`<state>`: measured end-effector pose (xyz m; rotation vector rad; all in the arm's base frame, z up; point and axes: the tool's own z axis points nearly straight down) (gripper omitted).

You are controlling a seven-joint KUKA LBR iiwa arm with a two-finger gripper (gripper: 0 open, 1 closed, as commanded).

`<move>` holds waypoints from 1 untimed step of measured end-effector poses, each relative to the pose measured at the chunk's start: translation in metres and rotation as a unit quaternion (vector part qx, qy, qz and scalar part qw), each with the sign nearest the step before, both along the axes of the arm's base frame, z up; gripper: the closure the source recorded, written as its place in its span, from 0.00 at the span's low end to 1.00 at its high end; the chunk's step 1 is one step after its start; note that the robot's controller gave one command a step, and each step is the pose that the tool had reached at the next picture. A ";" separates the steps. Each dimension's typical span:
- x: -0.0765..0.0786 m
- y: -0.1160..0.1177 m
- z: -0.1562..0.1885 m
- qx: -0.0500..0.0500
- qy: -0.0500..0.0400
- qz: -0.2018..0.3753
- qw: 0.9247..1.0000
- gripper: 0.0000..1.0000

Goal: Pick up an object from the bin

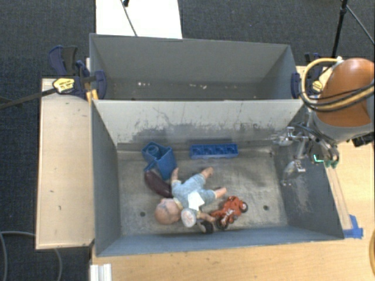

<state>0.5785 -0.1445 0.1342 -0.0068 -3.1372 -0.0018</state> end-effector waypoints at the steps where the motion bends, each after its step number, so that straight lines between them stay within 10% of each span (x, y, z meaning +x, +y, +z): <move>1: 0.002 0.000 0.005 -0.001 -0.004 0.002 1.000 0.00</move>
Offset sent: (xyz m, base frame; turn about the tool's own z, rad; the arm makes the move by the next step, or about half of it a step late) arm -0.0139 0.1033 -0.0642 -0.3025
